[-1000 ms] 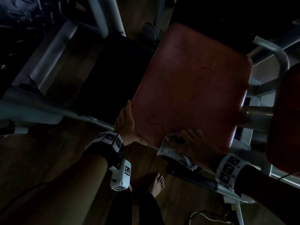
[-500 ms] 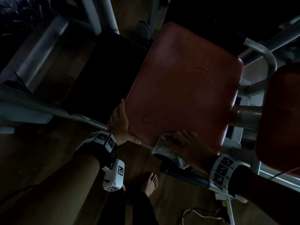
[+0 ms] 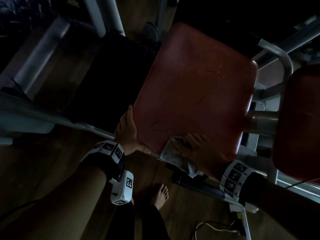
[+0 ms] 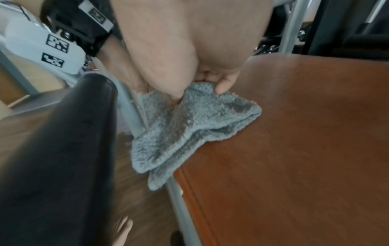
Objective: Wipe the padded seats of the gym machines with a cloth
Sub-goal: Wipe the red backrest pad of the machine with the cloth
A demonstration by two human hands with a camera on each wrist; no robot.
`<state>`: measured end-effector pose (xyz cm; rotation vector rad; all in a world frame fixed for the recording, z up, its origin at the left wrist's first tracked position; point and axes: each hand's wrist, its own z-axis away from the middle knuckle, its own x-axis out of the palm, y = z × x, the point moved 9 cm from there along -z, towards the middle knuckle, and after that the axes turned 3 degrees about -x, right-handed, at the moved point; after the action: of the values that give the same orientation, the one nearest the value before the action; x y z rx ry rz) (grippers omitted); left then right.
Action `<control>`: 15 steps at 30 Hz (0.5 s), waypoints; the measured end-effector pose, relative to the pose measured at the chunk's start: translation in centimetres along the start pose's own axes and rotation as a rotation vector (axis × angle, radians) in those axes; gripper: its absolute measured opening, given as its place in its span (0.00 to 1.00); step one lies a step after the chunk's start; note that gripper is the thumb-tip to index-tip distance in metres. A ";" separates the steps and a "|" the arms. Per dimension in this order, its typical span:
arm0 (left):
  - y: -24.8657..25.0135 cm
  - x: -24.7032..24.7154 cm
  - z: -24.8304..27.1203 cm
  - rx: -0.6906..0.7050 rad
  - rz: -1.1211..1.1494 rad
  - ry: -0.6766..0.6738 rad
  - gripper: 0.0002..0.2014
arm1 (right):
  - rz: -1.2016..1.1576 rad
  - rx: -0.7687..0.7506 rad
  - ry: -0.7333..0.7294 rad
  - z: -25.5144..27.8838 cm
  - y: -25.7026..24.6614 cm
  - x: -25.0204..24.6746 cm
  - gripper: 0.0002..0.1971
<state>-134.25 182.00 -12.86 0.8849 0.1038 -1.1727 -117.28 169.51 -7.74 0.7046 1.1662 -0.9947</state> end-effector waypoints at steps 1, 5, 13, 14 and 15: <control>0.0 0.0 0.0 -0.002 0.001 0.002 0.82 | 0.011 0.002 0.014 -0.3 0.1 0.0 0.42; -0.1 0.0 -0.1 -0.008 -0.004 0.006 0.82 | 0.027 0.061 0.130 -3.0 1.3 -1.5 0.37; -0.2 0.0 -0.2 0.007 0.006 0.009 0.83 | -0.004 -0.030 0.070 -0.9 -0.1 -0.8 0.40; -0.3 0.0 -0.2 0.008 0.003 0.010 0.83 | 0.000 -0.027 0.077 -1.1 0.3 -0.8 0.41; -0.2 0.0 -0.2 0.007 0.004 0.009 0.83 | 0.008 -0.018 0.089 -1.5 0.8 -0.9 0.42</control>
<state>-134.35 182.08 -13.16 0.8964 0.1056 -1.1661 -117.26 171.33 -7.28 0.7452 1.2477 -0.9534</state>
